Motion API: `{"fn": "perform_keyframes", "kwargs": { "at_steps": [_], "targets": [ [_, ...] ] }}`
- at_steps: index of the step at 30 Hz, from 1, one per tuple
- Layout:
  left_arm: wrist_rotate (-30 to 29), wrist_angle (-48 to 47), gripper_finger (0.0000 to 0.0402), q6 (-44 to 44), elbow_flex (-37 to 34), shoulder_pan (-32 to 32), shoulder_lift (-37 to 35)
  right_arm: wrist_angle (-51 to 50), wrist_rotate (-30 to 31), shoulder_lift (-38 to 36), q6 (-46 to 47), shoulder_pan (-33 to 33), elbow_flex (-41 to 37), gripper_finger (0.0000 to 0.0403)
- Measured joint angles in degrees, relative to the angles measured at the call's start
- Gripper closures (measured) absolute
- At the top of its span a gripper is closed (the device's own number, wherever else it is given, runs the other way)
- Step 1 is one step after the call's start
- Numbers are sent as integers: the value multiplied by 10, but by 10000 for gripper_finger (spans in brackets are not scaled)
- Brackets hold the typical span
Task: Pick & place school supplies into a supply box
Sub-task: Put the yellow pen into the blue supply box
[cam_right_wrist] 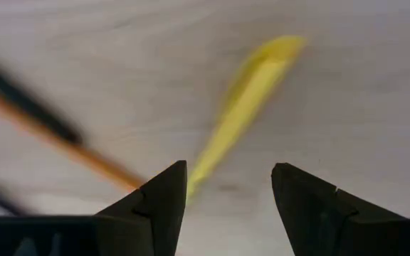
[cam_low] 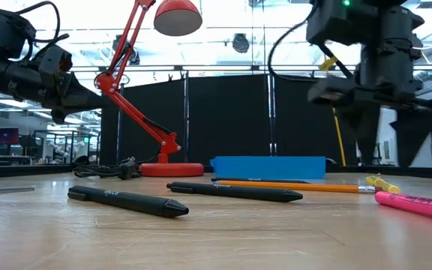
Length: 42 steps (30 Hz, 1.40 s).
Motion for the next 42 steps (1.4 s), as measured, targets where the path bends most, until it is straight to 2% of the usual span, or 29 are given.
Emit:
{"fn": "perform_keyframes", "kwargs": {
  "at_steps": [13, 28, 32, 42],
  "targets": [
    [0, 0, 371, -1, 0, 0, 0, 21, 29, 30, -7, 1, 0, 209],
    [-5, -7, 371, 2, 0, 0, 0, 41, 0, 74, -35, 0, 3, 210],
    [-5, -8, 371, 2, 0, 0, 0, 39, 1, 74, -37, 0, 2, 229],
    [-5, -8, 371, 2, 0, 0, 0, 44, 15, 75, -72, 0, 1, 306]
  ]
}}
